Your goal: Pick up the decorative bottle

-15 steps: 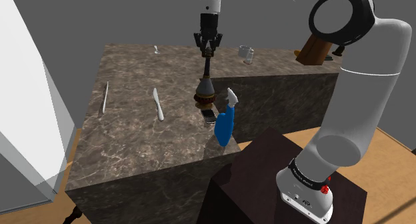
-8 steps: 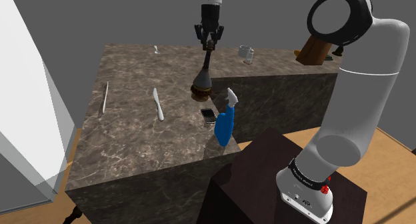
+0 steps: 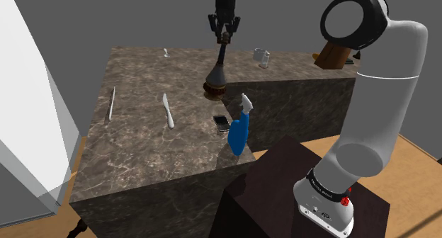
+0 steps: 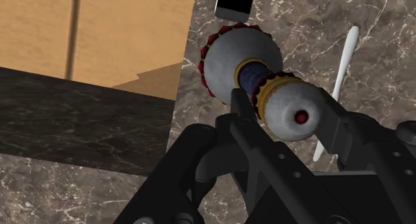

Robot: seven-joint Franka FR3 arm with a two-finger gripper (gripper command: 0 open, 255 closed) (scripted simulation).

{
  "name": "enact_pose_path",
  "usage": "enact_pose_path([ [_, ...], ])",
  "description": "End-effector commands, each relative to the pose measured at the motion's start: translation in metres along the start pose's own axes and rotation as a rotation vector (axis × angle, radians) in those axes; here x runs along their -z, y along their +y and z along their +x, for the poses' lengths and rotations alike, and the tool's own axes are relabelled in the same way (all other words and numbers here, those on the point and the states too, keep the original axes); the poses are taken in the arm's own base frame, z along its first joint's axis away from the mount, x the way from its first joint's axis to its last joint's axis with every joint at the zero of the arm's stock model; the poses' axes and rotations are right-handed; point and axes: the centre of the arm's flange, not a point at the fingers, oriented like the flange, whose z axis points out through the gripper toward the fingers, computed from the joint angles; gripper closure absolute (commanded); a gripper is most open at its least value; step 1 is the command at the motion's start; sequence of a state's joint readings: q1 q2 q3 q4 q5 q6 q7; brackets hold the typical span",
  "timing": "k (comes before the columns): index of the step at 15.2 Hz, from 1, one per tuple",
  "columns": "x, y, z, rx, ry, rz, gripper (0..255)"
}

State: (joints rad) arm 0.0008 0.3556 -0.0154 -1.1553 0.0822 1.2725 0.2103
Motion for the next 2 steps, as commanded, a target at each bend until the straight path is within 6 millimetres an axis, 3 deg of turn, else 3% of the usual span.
enact_pose_path([
  [1,0.0067,-0.0007,-0.0017,0.0,0.001,0.0,255],
  [2,0.0067,-0.0007,-0.0017,0.0,0.001,0.0,255],
])
